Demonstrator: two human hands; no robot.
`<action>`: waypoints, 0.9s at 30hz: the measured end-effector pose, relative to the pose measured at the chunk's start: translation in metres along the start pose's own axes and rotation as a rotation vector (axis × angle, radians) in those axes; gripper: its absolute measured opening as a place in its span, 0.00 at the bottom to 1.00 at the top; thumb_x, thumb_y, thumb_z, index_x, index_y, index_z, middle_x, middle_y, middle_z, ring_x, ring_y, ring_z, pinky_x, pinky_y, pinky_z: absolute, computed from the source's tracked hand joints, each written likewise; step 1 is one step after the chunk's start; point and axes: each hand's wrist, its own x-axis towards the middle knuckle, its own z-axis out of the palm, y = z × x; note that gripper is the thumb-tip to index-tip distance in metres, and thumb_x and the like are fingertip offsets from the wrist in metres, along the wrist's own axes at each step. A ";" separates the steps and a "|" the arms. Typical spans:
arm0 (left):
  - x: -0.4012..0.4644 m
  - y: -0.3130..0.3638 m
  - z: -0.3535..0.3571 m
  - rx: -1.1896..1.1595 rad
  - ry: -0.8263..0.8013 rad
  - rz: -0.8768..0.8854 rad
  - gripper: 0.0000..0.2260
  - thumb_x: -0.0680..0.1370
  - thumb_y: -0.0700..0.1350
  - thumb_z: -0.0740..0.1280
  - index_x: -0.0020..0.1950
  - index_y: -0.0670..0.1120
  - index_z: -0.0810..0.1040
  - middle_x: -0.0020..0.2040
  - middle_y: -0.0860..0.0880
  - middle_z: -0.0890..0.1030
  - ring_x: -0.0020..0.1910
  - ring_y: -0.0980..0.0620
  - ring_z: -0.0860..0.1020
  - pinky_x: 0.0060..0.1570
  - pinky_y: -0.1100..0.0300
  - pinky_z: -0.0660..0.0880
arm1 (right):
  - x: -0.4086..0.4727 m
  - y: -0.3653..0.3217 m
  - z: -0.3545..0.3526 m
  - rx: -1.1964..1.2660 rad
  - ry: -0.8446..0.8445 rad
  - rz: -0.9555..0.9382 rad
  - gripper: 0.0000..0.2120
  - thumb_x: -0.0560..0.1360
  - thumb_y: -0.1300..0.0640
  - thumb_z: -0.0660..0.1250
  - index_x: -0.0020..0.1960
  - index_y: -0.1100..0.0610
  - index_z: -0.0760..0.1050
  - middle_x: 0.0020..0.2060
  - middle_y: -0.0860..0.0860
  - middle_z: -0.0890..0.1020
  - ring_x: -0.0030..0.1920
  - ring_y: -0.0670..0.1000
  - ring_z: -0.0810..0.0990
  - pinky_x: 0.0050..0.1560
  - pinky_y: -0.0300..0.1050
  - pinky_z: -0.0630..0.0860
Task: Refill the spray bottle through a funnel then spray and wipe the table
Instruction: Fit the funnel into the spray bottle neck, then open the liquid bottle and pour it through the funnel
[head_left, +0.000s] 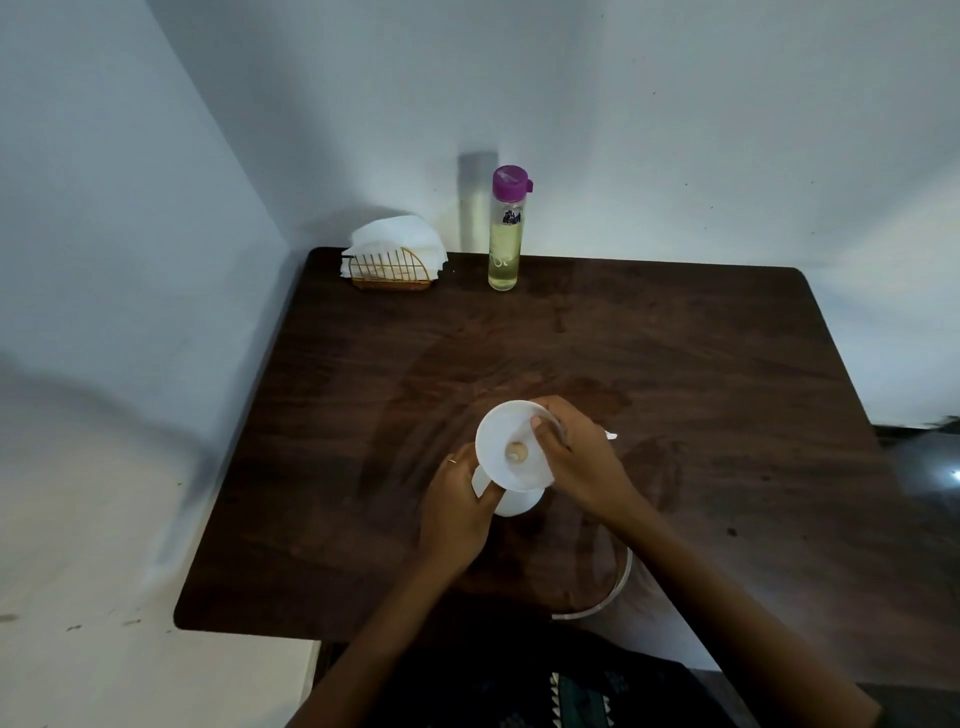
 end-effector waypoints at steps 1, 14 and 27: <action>0.000 0.000 0.000 -0.003 -0.001 -0.005 0.20 0.75 0.51 0.68 0.66 0.47 0.72 0.63 0.49 0.77 0.62 0.50 0.75 0.63 0.55 0.72 | 0.000 0.000 0.000 0.008 -0.006 -0.002 0.11 0.80 0.58 0.56 0.60 0.59 0.71 0.51 0.52 0.78 0.45 0.44 0.75 0.40 0.28 0.71; 0.001 -0.005 0.001 -0.056 -0.029 -0.038 0.26 0.69 0.59 0.66 0.65 0.52 0.72 0.61 0.51 0.78 0.60 0.51 0.76 0.62 0.54 0.74 | -0.004 -0.005 -0.008 0.267 -0.140 0.149 0.12 0.78 0.51 0.60 0.60 0.51 0.71 0.47 0.42 0.77 0.47 0.46 0.78 0.35 0.40 0.80; 0.021 -0.019 -0.024 -0.124 -0.010 0.006 0.16 0.78 0.40 0.63 0.56 0.62 0.73 0.62 0.55 0.74 0.59 0.55 0.75 0.60 0.55 0.74 | 0.016 0.026 -0.014 0.493 0.137 0.357 0.21 0.80 0.46 0.53 0.48 0.59 0.79 0.38 0.56 0.83 0.30 0.52 0.79 0.28 0.40 0.72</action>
